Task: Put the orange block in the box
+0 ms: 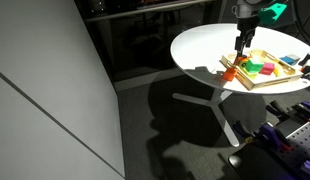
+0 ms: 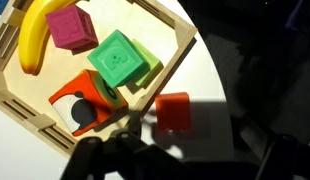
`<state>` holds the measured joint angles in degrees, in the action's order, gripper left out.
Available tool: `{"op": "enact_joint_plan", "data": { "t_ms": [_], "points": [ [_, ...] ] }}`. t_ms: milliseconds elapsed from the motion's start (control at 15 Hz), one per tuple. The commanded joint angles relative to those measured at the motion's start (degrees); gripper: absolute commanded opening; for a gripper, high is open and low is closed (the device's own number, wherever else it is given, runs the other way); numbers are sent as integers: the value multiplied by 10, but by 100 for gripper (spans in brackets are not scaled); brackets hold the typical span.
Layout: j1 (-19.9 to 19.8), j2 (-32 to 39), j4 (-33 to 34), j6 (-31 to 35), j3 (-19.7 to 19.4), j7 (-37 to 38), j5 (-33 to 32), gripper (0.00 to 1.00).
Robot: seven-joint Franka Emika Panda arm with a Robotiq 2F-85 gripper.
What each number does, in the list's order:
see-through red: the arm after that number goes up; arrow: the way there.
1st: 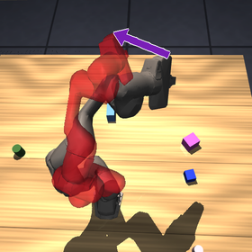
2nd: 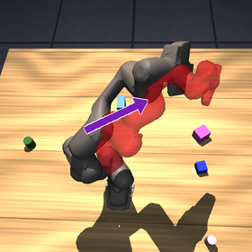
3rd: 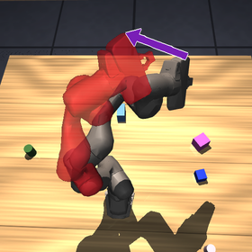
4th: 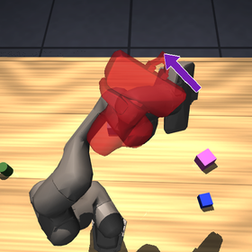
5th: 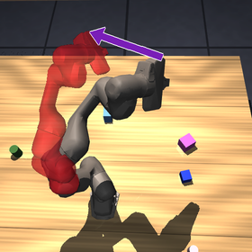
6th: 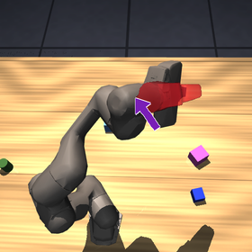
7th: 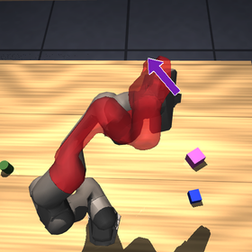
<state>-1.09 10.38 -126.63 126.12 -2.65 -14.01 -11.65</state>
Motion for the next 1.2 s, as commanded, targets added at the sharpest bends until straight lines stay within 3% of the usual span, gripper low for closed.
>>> {"op": "enact_joint_plan", "data": {
  "t_ms": [0, 333, 1133],
  "points": [
    [-5, 1, 1, -2, 5, 1, -1, 100],
    [-4, 3, 1, -2, 6, 1, -1, 100],
    [-8, 70, 0, 107, 1, -7, -17, 100]
  ]
}}
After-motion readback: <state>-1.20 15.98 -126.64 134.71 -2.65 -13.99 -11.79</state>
